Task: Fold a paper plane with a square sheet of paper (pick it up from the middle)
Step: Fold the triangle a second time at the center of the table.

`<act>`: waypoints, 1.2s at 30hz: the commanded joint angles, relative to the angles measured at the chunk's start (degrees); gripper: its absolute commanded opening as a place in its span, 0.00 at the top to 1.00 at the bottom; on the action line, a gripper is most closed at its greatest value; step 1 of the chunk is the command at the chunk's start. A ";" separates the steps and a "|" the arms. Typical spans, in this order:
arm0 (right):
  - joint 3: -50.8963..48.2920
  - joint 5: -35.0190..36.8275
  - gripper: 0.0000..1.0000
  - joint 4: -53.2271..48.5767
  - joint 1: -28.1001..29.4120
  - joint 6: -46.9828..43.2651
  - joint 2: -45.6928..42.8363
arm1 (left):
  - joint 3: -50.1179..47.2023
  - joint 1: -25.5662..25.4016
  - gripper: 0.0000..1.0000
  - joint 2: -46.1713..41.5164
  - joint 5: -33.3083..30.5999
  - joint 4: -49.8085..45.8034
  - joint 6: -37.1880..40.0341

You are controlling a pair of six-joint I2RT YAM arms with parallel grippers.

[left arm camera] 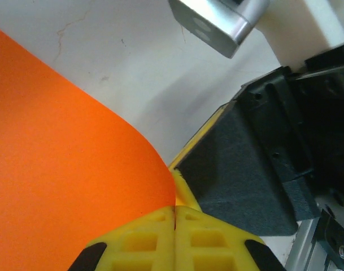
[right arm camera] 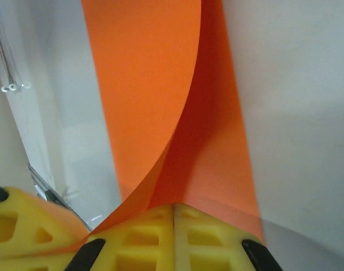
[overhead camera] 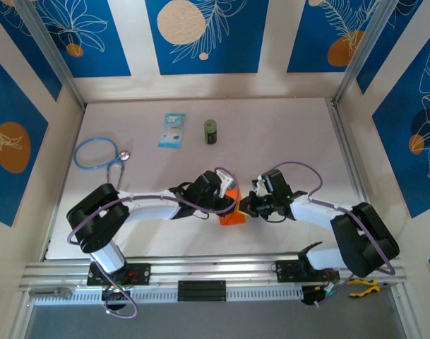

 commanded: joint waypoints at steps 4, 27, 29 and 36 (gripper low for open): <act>1.29 0.19 1.00 -1.69 0.45 -1.18 4.26 | -0.68 0.64 1.00 0.77 -0.53 0.59 -0.88; 3.65 3.37 1.00 -8.06 -0.35 -5.90 8.16 | -2.34 3.41 1.00 2.25 -3.15 -2.21 1.41; 3.76 3.18 1.00 -7.97 -0.35 -5.81 8.14 | -2.66 3.46 1.00 2.18 -4.31 -2.03 1.57; 3.73 3.10 1.00 -8.14 -0.33 -5.66 8.05 | -1.99 3.54 1.00 2.83 -7.07 -2.83 3.66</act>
